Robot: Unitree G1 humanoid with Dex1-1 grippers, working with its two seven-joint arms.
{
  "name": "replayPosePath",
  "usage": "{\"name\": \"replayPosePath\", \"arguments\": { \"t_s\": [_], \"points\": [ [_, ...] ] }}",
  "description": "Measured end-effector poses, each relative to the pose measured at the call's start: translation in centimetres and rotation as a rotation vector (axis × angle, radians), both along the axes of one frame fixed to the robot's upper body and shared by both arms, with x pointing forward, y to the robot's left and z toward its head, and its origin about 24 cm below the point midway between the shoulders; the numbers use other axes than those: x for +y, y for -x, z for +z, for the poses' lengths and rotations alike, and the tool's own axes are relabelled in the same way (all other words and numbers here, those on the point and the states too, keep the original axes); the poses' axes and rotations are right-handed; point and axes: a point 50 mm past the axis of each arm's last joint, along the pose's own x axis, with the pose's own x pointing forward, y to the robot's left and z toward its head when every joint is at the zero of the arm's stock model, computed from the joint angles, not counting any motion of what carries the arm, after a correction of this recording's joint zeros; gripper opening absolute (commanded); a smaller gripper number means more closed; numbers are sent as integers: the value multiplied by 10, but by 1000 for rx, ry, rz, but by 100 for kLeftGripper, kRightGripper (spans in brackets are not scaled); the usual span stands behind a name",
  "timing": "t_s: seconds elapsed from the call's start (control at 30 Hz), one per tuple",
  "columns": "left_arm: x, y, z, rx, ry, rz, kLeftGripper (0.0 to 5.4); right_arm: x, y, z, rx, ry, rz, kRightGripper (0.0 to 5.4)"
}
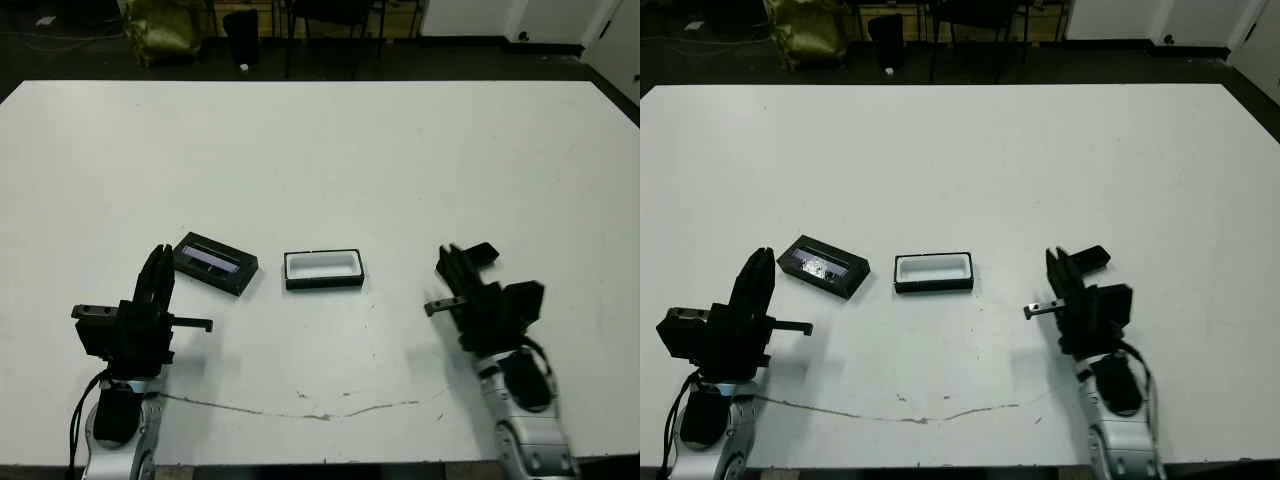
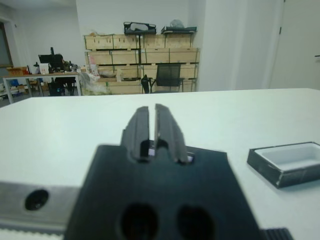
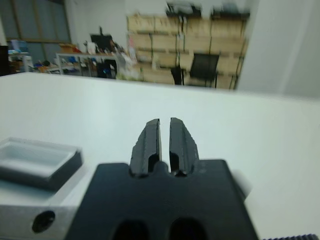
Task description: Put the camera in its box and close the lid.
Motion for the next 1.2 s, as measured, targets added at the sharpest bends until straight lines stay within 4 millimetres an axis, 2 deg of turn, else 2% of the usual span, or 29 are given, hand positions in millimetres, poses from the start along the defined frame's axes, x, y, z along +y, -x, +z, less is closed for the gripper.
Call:
{"name": "replayPosePath", "arguments": {
  "t_s": [0.13,0.3,0.37,0.53,0.67,0.83,1.07,1.2],
  "points": [
    [2,-1,-1,-27,-9,-7,2,-22,-22,47,-119,205,81,0],
    [1,-2,-1,-28,-2,-10,2,-38,-55,103,-196,444,63,0],
    [1,-2,-1,-23,-1,-11,2,-39,-67,116,-191,485,78,0],
    [1,-3,0,-36,-5,-11,2,-39,-100,130,-82,624,116,0],
    [2,-4,0,-50,-8,-12,2,-41,-121,129,2,705,136,0],
    [3,-4,-1,-67,-11,-6,2,-39,-137,102,164,857,190,0],
    [5,-3,-1,-85,-15,1,2,-47,-139,78,316,927,210,0],
    [5,-4,0,-70,-12,1,2,-45,-138,72,342,1012,236,0]
  ]
}}
